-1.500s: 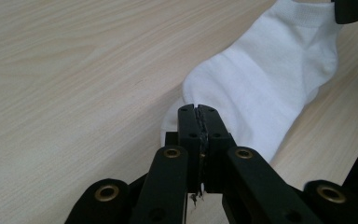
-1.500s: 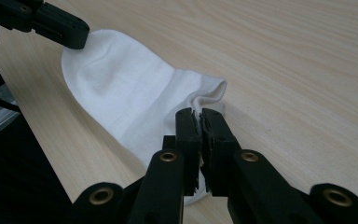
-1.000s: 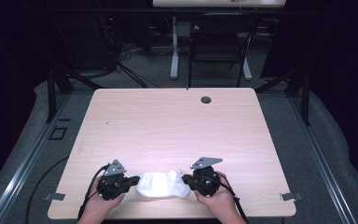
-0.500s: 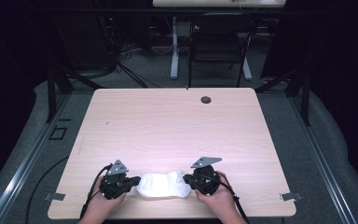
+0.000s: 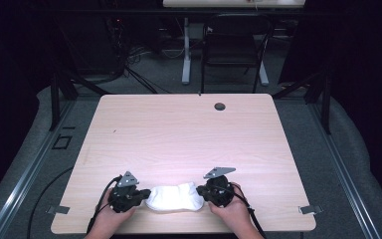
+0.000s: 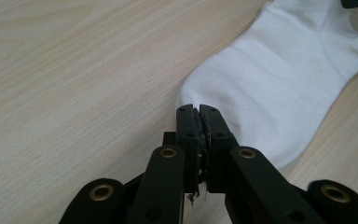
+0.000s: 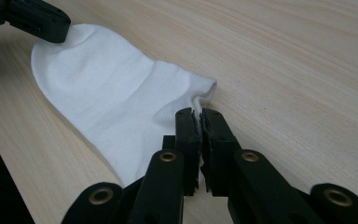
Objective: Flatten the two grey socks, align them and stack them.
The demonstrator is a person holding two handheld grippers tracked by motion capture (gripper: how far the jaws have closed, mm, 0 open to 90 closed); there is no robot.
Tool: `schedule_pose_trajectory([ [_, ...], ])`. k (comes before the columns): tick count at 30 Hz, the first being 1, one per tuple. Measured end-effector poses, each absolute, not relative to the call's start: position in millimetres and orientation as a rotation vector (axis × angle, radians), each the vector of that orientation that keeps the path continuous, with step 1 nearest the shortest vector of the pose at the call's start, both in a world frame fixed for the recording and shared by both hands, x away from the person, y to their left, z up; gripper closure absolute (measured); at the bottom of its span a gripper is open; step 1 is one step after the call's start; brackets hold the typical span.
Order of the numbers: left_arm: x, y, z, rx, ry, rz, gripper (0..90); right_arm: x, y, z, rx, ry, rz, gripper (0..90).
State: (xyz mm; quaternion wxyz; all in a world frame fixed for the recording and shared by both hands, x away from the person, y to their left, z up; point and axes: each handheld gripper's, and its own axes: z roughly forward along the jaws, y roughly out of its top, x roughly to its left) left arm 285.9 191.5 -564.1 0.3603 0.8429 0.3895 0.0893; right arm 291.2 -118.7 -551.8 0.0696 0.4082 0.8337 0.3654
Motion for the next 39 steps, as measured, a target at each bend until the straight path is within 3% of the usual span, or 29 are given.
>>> schedule_pose_trajectory([
  [6,285.2,191.2,-564.8,2.173,1.003,0.246,83.0,291.4,-118.6,-553.5,1.224,2.508,1.097,84.0],
  [12,284.0,193.1,-557.0,2.136,0.993,0.274,73.2,287.5,-122.2,-545.3,1.192,2.465,1.130,80.5],
  [29,273.4,177.6,-556.7,2.176,0.908,0.250,65.5,273.2,-95.5,-549.1,1.018,2.521,1.082,69.0],
  [39,273.1,177.7,-566.7,2.214,0.922,0.220,63.5,278.7,-98.3,-562.1,1.072,2.558,1.025,67.7],
])
